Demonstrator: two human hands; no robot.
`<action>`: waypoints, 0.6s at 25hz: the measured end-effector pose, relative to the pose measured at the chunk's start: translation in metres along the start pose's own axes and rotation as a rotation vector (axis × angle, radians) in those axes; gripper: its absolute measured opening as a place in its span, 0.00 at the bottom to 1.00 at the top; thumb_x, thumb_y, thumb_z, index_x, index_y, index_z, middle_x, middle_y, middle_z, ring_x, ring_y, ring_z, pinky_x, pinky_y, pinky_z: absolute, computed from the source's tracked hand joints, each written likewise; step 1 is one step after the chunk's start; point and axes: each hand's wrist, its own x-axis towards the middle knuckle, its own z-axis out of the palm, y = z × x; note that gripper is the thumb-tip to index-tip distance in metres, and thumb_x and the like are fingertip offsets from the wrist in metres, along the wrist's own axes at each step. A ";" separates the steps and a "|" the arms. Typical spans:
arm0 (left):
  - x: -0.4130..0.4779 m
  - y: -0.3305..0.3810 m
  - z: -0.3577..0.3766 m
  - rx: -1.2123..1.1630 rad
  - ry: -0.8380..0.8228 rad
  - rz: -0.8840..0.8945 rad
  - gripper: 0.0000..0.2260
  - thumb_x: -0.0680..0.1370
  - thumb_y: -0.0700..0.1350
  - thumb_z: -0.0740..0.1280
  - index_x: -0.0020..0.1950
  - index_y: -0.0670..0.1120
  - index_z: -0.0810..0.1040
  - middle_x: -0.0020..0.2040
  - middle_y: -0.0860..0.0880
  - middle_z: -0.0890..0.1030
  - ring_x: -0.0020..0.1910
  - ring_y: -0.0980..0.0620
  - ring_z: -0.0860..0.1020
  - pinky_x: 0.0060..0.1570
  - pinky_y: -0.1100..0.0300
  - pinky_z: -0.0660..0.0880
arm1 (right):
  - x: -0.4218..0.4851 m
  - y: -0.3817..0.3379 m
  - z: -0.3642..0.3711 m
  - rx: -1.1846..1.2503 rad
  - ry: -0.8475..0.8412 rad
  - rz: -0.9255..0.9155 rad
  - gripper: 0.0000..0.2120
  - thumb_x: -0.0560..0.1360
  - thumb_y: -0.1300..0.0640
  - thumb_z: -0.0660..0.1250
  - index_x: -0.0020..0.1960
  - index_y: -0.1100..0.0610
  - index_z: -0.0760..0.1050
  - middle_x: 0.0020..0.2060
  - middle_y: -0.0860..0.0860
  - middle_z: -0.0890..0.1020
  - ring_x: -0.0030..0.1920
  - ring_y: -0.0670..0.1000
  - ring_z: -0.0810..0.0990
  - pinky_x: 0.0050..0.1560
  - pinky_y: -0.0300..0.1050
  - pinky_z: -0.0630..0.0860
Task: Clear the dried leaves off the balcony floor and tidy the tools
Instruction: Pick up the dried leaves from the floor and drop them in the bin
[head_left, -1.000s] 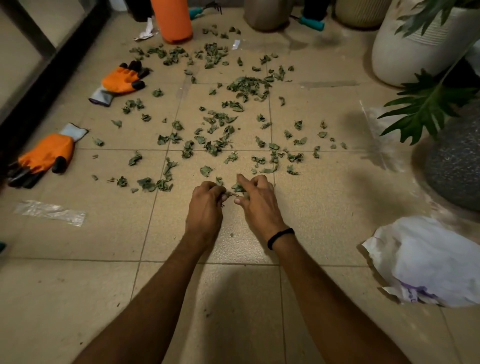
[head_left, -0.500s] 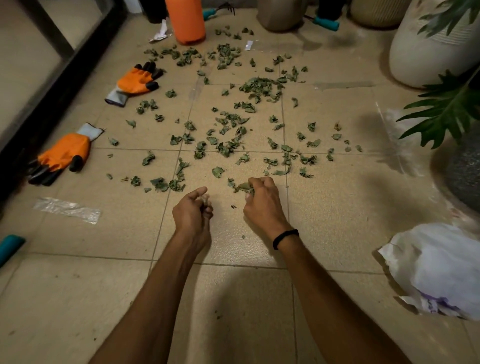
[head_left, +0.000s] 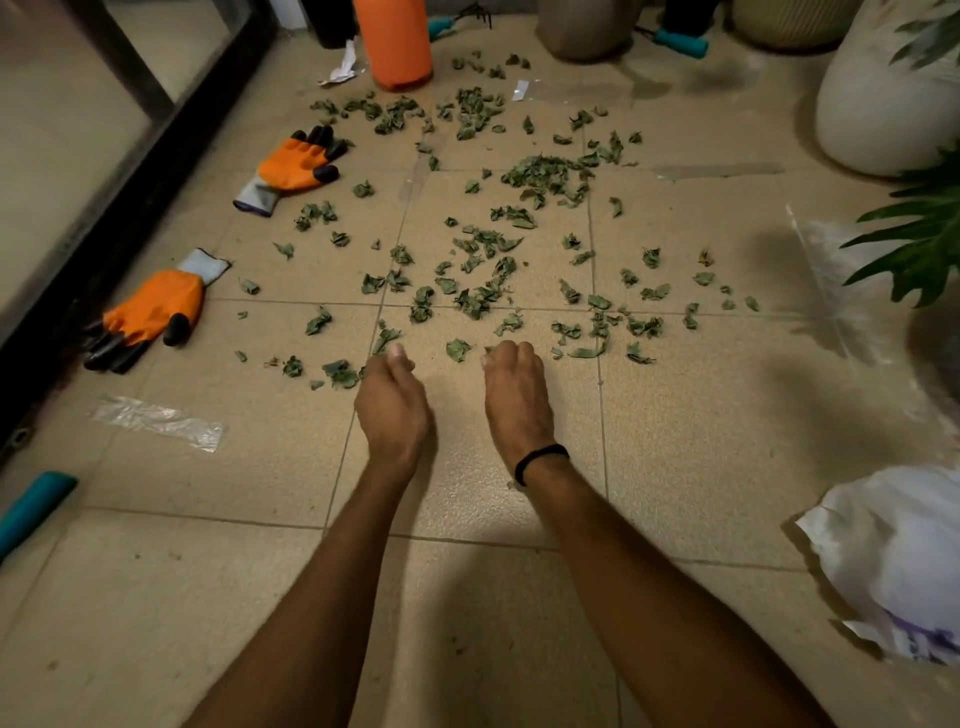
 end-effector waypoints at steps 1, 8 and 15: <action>0.001 0.003 0.005 0.105 -0.075 0.112 0.18 0.86 0.54 0.53 0.56 0.42 0.75 0.39 0.52 0.78 0.35 0.55 0.75 0.34 0.61 0.70 | -0.002 0.004 -0.004 0.095 0.015 0.058 0.10 0.84 0.52 0.54 0.57 0.56 0.71 0.52 0.52 0.75 0.49 0.50 0.71 0.47 0.44 0.74; 0.016 0.003 0.045 0.783 -0.272 0.358 0.21 0.83 0.65 0.51 0.59 0.48 0.68 0.46 0.48 0.75 0.38 0.46 0.78 0.34 0.53 0.76 | -0.015 0.018 -0.052 1.692 -0.067 0.943 0.08 0.78 0.59 0.59 0.40 0.56 0.68 0.33 0.52 0.74 0.26 0.46 0.65 0.23 0.37 0.60; 0.010 -0.003 0.031 -0.049 -0.208 0.022 0.13 0.84 0.49 0.59 0.46 0.40 0.73 0.36 0.47 0.77 0.35 0.50 0.74 0.33 0.56 0.70 | -0.007 0.030 -0.060 1.537 0.047 0.934 0.09 0.79 0.50 0.66 0.45 0.55 0.72 0.32 0.51 0.76 0.25 0.46 0.69 0.22 0.38 0.62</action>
